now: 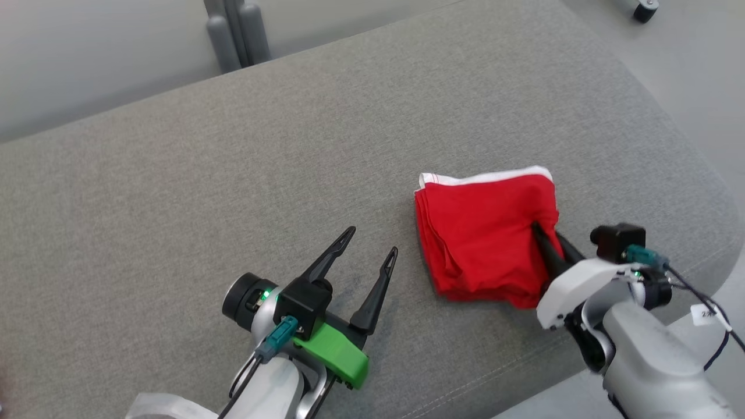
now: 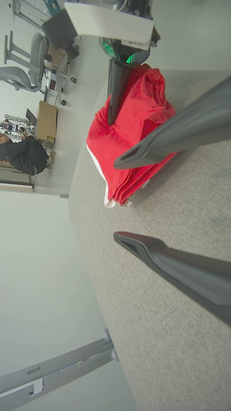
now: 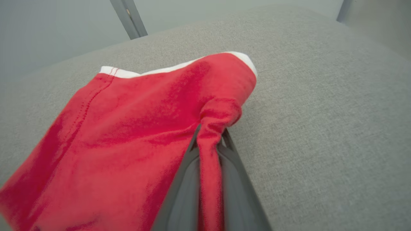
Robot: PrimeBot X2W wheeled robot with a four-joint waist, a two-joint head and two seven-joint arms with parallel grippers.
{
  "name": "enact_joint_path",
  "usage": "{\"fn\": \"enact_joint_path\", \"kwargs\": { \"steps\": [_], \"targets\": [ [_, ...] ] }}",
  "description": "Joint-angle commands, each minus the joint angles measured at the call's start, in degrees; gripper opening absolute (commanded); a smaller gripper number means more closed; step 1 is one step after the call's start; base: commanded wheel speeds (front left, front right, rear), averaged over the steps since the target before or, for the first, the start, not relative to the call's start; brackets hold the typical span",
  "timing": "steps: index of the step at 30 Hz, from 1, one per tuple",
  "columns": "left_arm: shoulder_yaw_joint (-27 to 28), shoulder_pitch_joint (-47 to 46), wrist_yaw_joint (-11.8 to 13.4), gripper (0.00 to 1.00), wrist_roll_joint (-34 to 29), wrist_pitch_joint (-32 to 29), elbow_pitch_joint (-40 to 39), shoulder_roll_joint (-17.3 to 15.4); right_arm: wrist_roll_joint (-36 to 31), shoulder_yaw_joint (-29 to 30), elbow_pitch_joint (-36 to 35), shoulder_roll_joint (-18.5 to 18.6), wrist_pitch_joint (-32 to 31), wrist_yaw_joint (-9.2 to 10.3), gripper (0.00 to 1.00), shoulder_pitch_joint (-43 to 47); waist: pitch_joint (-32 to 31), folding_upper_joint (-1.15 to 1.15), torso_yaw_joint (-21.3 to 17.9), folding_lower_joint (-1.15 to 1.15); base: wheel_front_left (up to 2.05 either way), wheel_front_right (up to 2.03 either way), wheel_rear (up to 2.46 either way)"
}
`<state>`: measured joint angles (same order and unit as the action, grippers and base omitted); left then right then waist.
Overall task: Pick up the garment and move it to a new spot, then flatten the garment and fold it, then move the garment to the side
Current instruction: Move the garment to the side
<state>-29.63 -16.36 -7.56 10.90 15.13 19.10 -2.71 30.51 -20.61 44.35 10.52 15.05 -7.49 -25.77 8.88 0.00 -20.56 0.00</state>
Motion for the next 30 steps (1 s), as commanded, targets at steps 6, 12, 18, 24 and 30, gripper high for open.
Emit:
{"fn": "enact_joint_path", "kwargs": {
  "steps": [6, 12, 18, 24, 30],
  "targets": [
    [-0.5, -2.9, 0.2, 1.00, -2.1, 0.0, 0.2, -0.6, -3.2, -1.2, 0.5, 5.9, 0.2, 0.00, 0.00, -10.1, 9.0, 0.00, 7.1, 0.00, 0.00, 0.00, 0.00],
    [-0.7, -4.8, 0.2, 1.00, -3.4, 0.0, -1.0, -0.7, -5.1, -2.0, 5.1, 12.3, 0.2, 0.00, 0.00, -18.9, 13.9, 0.00, 11.7, 0.00, 0.00, 0.00, 0.00],
    [-0.9, -6.4, 0.2, 1.00, -4.9, 0.0, -3.6, -0.7, -6.0, -0.8, 11.2, 19.0, 0.2, 0.01, 0.00, -25.7, 17.6, 0.00, 15.9, 0.00, 0.00, 0.00, 0.00],
    [-0.9, -6.3, 0.2, 1.00, -5.8, 0.0, -6.0, -1.0, -8.3, 2.4, 17.1, 24.8, 0.2, 0.02, 0.00, -29.6, 19.7, 0.00, 18.4, 0.00, 0.00, 0.00, 0.00],
    [-1.0, -5.5, 0.2, 1.00, -6.2, 0.0, -7.1, -1.3, -10.9, 6.2, 21.6, 28.3, 0.2, 0.02, 0.00, -32.5, 20.8, 0.00, 19.4, 0.00, 0.00, 0.00, 0.00]
  ]
}}
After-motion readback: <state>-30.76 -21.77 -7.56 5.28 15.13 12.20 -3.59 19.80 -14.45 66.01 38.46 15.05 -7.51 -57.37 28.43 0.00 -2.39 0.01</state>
